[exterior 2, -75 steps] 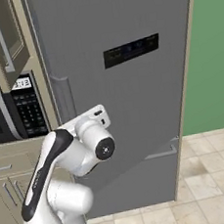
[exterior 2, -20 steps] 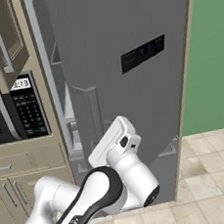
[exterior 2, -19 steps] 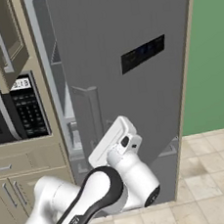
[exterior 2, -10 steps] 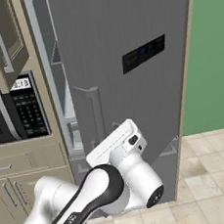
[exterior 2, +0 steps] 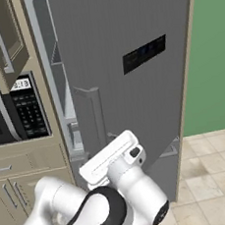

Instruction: There is a bowl on the dining counter. Grab a lemon wedge from the fridge and place it in the bowl. Then get the liquor bottle and glass cup from the cabinet and place them next to the bowl.

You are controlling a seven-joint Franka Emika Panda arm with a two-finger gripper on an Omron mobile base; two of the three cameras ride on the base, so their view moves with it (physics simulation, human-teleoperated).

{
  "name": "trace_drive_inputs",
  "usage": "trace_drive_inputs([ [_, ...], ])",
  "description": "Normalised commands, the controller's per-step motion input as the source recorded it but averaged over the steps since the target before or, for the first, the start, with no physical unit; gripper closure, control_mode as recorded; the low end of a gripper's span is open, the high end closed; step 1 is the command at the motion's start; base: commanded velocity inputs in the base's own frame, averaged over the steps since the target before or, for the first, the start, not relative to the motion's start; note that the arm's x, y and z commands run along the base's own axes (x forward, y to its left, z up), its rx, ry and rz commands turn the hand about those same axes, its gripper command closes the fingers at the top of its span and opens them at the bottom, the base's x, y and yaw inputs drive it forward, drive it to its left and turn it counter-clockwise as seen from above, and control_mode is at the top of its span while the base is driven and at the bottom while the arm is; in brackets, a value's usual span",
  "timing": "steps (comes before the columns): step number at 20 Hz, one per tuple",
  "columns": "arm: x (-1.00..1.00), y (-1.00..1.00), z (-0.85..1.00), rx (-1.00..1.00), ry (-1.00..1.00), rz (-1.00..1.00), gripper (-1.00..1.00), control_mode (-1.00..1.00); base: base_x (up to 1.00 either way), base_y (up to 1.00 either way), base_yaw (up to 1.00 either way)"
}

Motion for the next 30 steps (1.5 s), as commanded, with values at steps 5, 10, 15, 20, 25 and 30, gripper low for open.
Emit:
trace_drive_inputs([
  [5, -0.66, 0.27, 0.41, -0.02, -0.21, -0.01, -1.0, -1.0, 0.0, 0.0, 0.0],
  [10, -0.16, 0.45, 0.64, -0.12, -0.09, -0.1, -1.0, -1.0, 0.0, 0.0, 0.0],
  [15, -0.09, 0.57, 0.66, -0.15, -0.08, -0.13, -1.0, -1.0, 0.0, 0.0, 0.0],
  [20, -0.09, 0.55, 0.45, -0.2, -0.08, -0.24, -1.0, -1.0, 0.0, 0.0, 0.0],
  [25, 0.01, 0.56, 0.06, -0.26, 0.0, -0.37, -1.0, -1.0, 0.0, 0.0, 0.0],
  [30, 0.34, 0.49, -0.09, -0.27, 0.2, -0.36, -1.0, -1.0, 0.0, 0.0, 0.0],
])
